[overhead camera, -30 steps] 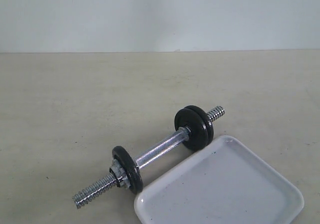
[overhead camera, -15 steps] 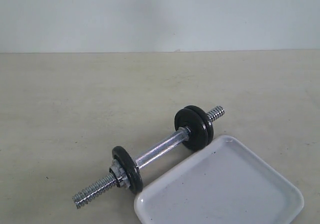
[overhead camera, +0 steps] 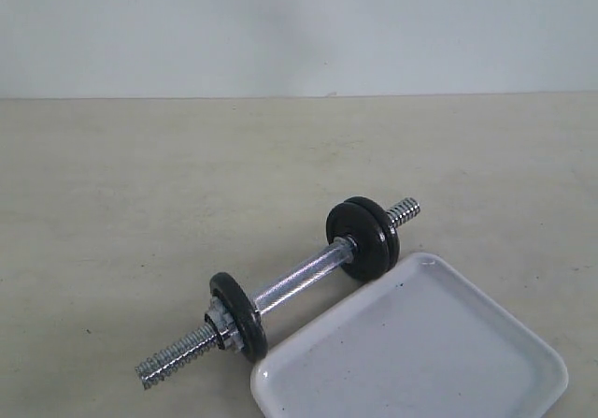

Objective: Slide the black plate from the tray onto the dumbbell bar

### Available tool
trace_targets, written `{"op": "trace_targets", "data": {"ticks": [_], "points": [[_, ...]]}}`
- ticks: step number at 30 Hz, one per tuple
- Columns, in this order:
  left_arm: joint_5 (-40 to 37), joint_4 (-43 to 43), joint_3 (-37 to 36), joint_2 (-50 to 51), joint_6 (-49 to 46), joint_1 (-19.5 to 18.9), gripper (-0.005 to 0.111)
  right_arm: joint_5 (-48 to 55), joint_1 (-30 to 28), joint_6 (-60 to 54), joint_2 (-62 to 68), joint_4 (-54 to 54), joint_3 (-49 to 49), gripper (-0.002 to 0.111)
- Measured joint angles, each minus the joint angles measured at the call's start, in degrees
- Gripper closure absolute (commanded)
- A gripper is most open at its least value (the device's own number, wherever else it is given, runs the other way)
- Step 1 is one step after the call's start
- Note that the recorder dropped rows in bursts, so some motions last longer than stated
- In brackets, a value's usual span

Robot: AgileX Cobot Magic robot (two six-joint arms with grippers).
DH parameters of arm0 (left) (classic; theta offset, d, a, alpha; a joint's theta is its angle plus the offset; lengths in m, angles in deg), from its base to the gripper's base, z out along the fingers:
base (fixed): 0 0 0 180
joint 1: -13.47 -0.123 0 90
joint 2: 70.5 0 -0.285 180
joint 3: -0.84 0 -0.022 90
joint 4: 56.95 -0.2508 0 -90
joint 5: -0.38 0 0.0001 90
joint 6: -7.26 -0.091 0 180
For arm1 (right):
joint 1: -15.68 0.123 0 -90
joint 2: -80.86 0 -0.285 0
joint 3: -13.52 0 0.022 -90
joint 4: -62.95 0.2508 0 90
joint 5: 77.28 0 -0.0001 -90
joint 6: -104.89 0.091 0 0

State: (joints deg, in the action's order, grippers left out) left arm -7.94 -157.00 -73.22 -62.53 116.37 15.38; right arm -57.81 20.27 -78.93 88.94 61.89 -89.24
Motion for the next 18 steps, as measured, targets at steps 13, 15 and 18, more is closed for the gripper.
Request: {"op": "trace_targets", "data": {"ticks": [13, 15, 18], "points": [[-3.3, 5.1, -1.0, 0.0, 6.9, -1.3, 0.102, 0.0, 0.0, 0.0, 0.0, 0.0, 0.0, 0.107], [-4.5, 18.6, -1.0, 0.0, -4.6, -1.3, 0.102, 0.0, 0.0, 0.0, 0.0, 0.0, 0.0, 0.107], [-6.5, 45.6, -0.5, 0.0, -33.3, -1.3, 0.102, 0.0, 0.0, 0.0, 0.0, 0.0, 0.0, 0.107]]}}
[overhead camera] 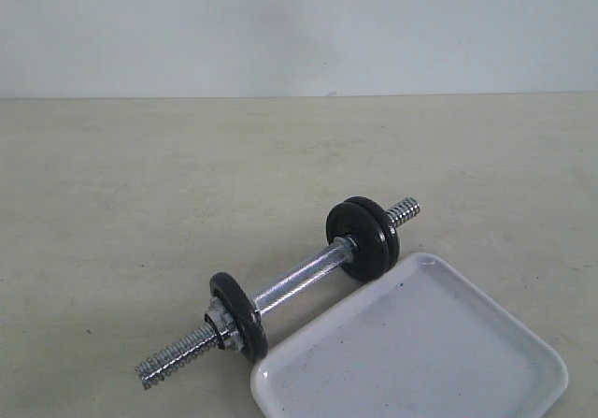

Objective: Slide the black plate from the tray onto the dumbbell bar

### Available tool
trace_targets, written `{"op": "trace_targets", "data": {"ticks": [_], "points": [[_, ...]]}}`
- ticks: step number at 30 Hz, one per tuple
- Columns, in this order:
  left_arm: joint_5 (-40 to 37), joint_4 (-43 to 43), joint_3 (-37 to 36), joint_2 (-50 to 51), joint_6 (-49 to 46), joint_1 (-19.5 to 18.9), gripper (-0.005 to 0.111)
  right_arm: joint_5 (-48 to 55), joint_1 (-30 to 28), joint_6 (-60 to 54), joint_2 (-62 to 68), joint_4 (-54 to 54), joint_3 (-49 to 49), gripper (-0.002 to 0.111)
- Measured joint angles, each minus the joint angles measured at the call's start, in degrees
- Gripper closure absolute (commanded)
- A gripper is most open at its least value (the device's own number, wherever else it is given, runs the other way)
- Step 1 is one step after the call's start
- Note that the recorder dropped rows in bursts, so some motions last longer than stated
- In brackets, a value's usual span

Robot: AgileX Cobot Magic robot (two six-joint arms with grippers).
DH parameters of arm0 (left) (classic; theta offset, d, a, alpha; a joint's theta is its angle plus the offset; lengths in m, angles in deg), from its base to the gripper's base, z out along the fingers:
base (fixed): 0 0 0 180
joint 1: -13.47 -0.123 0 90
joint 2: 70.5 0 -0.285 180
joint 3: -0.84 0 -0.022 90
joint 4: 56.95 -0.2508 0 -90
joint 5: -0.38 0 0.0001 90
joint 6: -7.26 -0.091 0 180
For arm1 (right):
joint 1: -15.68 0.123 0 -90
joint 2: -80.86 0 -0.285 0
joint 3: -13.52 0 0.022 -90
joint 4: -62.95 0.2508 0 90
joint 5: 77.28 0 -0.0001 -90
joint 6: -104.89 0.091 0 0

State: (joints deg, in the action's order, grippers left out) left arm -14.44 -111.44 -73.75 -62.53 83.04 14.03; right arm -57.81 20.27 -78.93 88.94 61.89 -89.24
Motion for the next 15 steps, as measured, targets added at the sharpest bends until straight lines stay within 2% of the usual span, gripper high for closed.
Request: {"op": "trace_targets", "data": {"ticks": [1, 4, 6, 10, 15], "points": [[0.2, 8.6, 0.1, 0.0, -11.1, 0.0, 0.102, 0.0, 0.0, 0.0, 0.0, 0.0, 0.0, 0.107], [5.5, 26.8, -0.5, 0.0, -37.2, 0.0, 0.102, 0.0, 0.0, 0.0, 0.0, 0.0, 0.0, 0.107], [9.7, 35.9, -1.2, 0.0, -48.6, 0.0, 0.102, 0.0, 0.0, 0.0, 0.0, 0.0, 0.0, 0.107], [10.5, 43.9, -2.3, 0.0, -55.7, 0.0, 0.102, 0.0, 0.0, 0.0, 0.0, 0.1, 0.0, 0.107], [3.1, 45.3, -2.4, 0.0, -56.2, 0.0, 0.102, 0.0, 0.0, 0.0, 0.0, 0.3, 0.0, 0.107]]}}
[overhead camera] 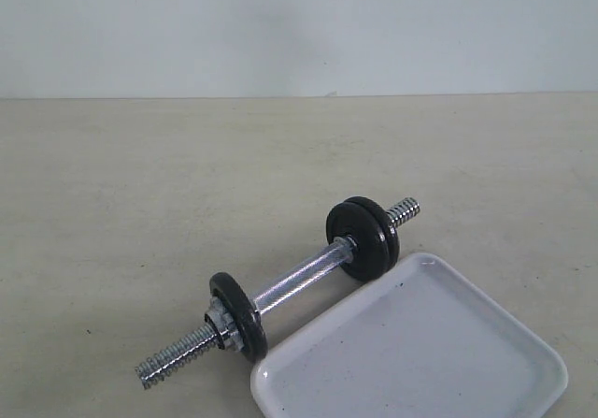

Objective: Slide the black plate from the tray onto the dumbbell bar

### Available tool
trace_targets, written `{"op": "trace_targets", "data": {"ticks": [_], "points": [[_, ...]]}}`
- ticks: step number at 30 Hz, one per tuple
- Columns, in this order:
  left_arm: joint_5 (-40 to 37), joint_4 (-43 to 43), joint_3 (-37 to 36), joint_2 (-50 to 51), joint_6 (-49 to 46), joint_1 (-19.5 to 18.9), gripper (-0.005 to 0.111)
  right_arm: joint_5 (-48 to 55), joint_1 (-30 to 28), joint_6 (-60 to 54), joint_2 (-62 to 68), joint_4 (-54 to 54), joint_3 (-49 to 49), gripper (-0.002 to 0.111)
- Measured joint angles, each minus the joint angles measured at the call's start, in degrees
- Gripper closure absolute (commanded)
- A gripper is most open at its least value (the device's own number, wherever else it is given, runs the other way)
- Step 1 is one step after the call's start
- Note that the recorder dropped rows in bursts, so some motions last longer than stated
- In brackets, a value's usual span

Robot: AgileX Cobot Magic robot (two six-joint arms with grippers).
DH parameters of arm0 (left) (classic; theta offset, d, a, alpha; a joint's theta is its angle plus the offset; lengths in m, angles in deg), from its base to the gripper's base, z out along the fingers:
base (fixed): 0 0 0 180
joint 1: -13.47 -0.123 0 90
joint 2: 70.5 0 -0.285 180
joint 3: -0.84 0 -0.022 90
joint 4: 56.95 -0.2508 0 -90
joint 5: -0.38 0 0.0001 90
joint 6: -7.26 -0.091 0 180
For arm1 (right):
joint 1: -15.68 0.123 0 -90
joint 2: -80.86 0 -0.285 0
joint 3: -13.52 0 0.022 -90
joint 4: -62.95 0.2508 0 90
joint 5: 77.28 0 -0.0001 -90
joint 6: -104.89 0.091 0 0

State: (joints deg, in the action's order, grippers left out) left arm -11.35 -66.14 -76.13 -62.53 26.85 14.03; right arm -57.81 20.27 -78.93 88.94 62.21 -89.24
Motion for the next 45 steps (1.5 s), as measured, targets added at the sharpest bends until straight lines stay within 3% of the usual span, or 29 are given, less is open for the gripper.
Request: {"op": "trace_targets", "data": {"ticks": [5, 11, 16, 33, 39, 45], "points": [[-5.4, 1.2, 0.0, 0.0, -2.5, 0.0, 0.102, 0.0, 0.0, 0.0, 0.0, 0.0, 0.0, 0.107], [-5.9, 11.3, 0.0, 0.0, -17.5, 0.0, 0.102, 0.0, 0.0, 0.0, 0.0, 0.0, 0.0, 0.107], [-6.1, 13.0, 0.0, 0.0, -22.6, -0.1, 0.102, 0.0, 0.0, 0.0, 0.0, 0.0, 0.0, 0.107], [-8.4, 13.3, 0.0, 0.0, -26.7, -0.6, 0.102, 0.0, 0.0, 0.0, 0.0, 0.0, 0.0, 0.107], [-1.3, 14.3, -0.1, 0.0, -26.7, -0.6, 0.102, 0.0, 0.0, 0.0, 0.0, 0.0, 0.0, 0.107], [0.4, 14.3, -0.1, 0.0, -26.7, -0.6, 0.102, 0.0, 0.0, 0.0, 0.0, 0.0, 0.0, 0.107]]}}
